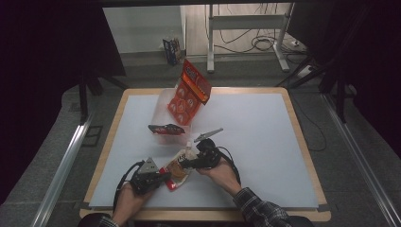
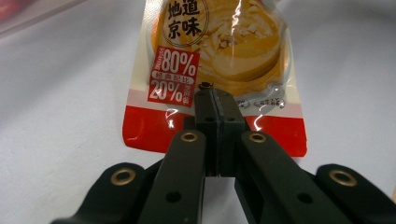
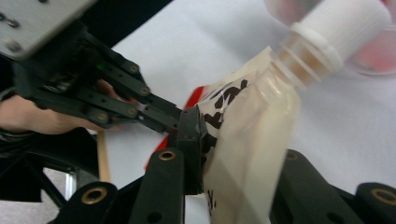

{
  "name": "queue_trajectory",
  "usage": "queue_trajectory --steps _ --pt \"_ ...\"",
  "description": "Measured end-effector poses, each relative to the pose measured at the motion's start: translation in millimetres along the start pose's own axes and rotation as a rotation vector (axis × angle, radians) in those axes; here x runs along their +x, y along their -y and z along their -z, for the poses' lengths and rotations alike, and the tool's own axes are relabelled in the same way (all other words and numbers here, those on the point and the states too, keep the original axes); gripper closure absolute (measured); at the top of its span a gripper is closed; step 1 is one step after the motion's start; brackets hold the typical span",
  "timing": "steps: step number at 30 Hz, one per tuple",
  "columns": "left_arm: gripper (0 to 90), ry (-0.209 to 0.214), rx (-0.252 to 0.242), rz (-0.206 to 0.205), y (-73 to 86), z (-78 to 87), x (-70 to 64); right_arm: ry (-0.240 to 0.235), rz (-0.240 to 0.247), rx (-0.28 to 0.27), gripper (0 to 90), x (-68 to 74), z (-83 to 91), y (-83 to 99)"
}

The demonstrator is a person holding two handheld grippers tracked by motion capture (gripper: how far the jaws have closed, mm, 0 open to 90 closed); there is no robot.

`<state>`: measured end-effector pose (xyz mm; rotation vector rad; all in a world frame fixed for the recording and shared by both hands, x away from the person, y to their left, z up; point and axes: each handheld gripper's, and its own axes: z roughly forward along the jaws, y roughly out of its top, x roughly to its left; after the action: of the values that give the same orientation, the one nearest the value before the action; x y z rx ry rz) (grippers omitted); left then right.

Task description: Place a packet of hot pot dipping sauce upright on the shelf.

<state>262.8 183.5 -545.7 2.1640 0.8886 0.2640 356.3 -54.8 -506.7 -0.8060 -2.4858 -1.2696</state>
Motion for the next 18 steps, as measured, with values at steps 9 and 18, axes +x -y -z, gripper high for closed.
queue_trajectory --steps 9,18 --pt "80.9 -0.011 -0.007 -0.006 -0.8 5.4 -0.2 -0.006 0.022 0.014 79.2 4.9 6.1 -6.2" --pt "38.7 -0.002 -0.05 -0.05 -4.6 10.3 -13.2 0.071 0.113 -0.004 84.1 15.8 32.9 -19.5"
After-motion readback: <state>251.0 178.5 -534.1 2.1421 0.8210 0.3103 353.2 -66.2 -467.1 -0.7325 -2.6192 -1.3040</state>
